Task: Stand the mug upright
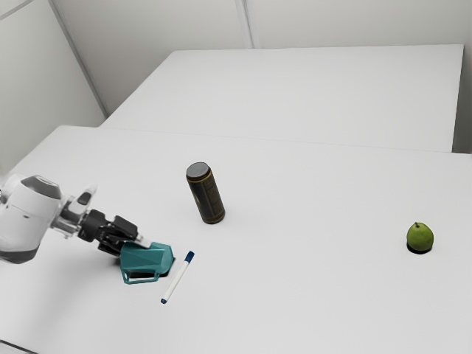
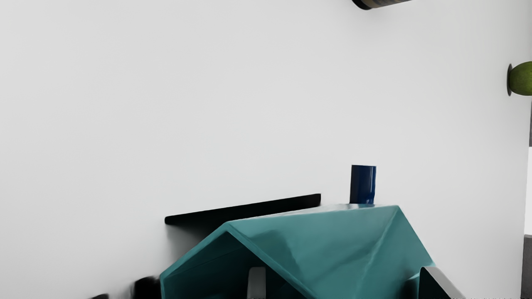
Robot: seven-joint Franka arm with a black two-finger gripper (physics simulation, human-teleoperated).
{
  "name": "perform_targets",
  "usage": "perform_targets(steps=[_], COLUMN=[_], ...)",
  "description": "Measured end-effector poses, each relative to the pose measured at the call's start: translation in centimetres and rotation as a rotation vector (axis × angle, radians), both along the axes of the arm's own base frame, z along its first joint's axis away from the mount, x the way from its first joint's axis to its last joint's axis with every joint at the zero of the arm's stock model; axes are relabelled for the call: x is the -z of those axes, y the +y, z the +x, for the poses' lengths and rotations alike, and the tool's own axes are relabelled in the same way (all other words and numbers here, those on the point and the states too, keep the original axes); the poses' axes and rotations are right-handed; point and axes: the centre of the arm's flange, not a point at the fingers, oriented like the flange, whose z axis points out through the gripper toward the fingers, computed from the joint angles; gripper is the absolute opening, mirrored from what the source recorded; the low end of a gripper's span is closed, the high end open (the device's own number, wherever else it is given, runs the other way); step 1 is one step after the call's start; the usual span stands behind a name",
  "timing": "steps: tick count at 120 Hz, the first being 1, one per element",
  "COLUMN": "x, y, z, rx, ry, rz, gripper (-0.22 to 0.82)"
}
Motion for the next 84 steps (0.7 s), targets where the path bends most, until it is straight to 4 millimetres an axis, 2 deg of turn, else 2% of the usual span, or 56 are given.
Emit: perform_targets(steps=[16,36,42,53,59,73,84], x=[0.1,0.0,-0.2,-1.2,-2.0,-4.0,-5.2], y=[-1.1,-1.4,-1.6,-2.7,-3.3,-1.0,-0.6], z=[0.3,0.5,0.7,1.3,1.5,0.8,0.6], rx=[0.025,0.035,0.042,0.073,0.092,0.065,0.077], ry=[-0.003,-0.009,-0.016,-0.041,-0.063,-0.111,-0.133], rz=[-0.001,0.010,0.014,0.011,0.006,0.009,0.017], gripper=[0.24,0.03,-0.01,-0.02,-0.07,-0.13,-0.14])
